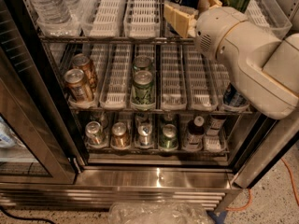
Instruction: Pick pepsi can from top shelf of fridge
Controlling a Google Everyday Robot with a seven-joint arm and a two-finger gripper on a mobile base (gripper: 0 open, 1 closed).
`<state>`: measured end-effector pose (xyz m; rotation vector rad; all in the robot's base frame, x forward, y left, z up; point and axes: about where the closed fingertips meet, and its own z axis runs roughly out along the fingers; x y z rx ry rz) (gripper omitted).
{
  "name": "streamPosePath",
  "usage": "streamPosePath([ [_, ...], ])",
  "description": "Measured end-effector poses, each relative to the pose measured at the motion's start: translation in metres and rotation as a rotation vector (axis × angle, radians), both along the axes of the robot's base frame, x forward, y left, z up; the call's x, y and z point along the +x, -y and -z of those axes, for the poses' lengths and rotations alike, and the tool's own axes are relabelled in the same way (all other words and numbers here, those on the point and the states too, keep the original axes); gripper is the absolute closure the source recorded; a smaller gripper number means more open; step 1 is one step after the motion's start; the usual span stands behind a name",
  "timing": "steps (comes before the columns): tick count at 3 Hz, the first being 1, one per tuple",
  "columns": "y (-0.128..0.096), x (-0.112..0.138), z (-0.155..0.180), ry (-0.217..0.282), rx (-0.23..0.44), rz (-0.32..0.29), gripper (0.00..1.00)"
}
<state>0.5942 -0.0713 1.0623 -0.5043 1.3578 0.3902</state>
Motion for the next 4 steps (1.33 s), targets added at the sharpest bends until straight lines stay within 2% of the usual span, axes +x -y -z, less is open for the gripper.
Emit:
streamPosePath([
  [1,0.0,-0.005,-0.008,0.029,-0.002,-0.008,1.0],
  [3,0.002,-0.022,-0.024,0.106,-0.012,-0.023,1.0],
  [4,-0.001,-0.032,-0.031,0.153,-0.019,-0.055,1.0],
])
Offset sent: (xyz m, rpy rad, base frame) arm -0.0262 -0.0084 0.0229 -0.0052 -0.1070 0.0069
